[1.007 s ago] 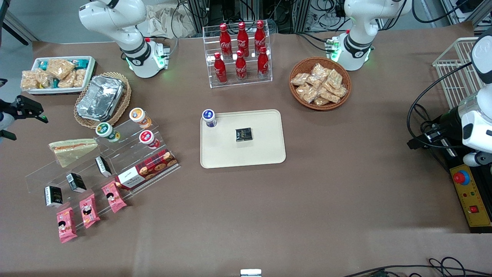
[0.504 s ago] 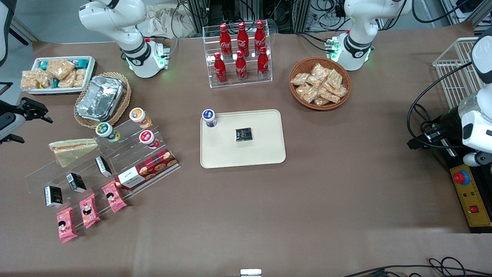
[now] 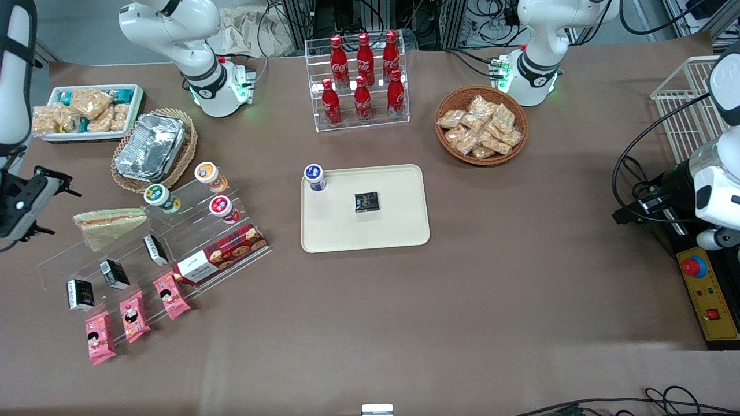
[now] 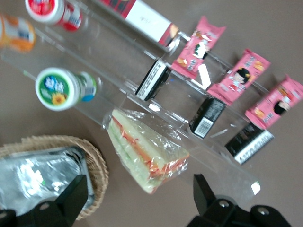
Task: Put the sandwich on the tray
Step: 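Close the right gripper on the wrapped sandwich and lift it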
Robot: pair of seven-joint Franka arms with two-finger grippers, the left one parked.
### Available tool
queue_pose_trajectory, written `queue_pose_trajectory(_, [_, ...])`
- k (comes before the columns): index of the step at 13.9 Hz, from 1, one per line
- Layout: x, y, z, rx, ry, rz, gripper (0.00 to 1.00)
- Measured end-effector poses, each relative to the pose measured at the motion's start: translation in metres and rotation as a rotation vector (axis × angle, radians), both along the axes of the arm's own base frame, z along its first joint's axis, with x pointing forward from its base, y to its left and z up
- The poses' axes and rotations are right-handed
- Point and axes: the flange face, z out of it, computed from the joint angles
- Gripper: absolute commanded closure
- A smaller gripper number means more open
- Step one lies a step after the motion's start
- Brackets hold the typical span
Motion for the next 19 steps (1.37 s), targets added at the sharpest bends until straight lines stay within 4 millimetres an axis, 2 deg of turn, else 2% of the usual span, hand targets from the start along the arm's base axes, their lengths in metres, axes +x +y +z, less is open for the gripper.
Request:
queue_pose_trajectory(3, [0.005,-0.007,-0.034,0.008,0.017,0.169,0.01])
queue_pose_trajectory(6, [0.003,-0.007,-0.059,-0.008,0.006,0.297,0.01])
queue_pose_trajectory(9, [0.0,-0.006,-0.077,-0.026,-0.008,0.382,0.01])
queue_pose_trajectory(14, [-0.012,-0.004,-0.097,-0.01,0.013,0.397,0.02])
queue_pose_trajectory(15, [-0.014,-0.004,-0.101,-0.012,0.008,0.401,0.08])
queue_pose_trajectory(16, [-0.014,-0.004,-0.105,-0.016,-0.001,0.42,0.41])
queue_pose_trajectory(18, [-0.015,-0.003,-0.111,-0.021,-0.019,0.496,0.94])
queue_pose_trajectory(19, [-0.015,-0.002,-0.111,-0.02,-0.02,0.518,1.0])
